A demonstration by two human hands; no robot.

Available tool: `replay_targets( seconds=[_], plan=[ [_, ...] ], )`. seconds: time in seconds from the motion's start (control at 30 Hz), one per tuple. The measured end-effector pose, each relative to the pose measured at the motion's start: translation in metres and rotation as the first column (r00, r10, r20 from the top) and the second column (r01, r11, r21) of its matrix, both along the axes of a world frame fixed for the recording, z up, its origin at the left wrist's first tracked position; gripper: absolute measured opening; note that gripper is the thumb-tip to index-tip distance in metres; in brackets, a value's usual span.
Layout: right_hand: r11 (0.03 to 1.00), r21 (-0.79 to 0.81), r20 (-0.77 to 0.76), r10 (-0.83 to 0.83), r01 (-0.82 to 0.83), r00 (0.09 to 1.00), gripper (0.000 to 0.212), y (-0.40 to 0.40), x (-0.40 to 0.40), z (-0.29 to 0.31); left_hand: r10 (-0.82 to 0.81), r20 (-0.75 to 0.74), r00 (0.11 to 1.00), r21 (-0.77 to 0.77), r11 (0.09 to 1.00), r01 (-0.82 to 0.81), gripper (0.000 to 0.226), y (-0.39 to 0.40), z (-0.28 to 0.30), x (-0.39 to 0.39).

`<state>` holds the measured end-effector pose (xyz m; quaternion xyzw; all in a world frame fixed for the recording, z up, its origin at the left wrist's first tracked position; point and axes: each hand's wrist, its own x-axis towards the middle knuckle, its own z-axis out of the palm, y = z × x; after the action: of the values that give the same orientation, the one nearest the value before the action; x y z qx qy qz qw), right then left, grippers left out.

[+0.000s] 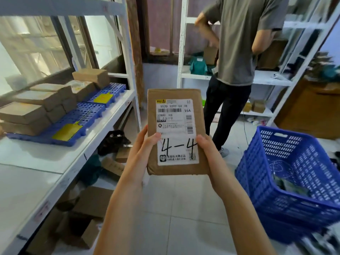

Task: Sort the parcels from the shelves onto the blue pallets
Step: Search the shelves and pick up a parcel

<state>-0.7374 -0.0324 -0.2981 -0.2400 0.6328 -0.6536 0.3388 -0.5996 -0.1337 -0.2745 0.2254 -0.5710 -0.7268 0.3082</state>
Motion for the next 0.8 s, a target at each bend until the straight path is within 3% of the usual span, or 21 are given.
replay_targets(
  seconds=[0.07,0.23,0.4,0.57,0.7,0.8],
  plan=[
    [1.0,-0.004,0.006,0.015,-0.015,1.0,0.022,-0.018,-0.011,0.007,-0.012,-0.002,1.0,0.001,1.0,0.012,0.06,-0.023,0.001,-0.015],
    [1.0,-0.016,0.026,0.017,-0.017,1.0,0.027,-0.059,-0.045,0.004,-0.04,0.036,0.999,0.055,0.998,0.038,0.056,-0.067,-0.011,-0.052],
    [0.998,0.017,0.12,-0.055,0.053,0.991,0.006,-0.108,-0.093,-0.023,0.01,0.101,0.995,0.06,0.998,-0.016,0.054,-0.113,-0.021,-0.094],
    [1.0,0.007,0.068,0.008,-0.008,0.998,0.028,-0.157,-0.151,-0.025,0.08,0.132,0.988,0.038,0.996,-0.086,0.037,-0.158,-0.024,-0.151],
    [0.997,-0.004,0.019,0.073,-0.073,0.997,0.067,-0.202,-0.201,-0.012,0.12,0.112,0.986,0.041,0.991,-0.125,0.037,-0.199,-0.017,-0.199],
    [0.991,-0.008,0.008,0.134,-0.134,0.991,0.066,-0.238,-0.232,-0.008,0.139,0.103,0.985,0.034,0.989,-0.144,0.038,-0.227,-0.015,-0.226]
  ],
)
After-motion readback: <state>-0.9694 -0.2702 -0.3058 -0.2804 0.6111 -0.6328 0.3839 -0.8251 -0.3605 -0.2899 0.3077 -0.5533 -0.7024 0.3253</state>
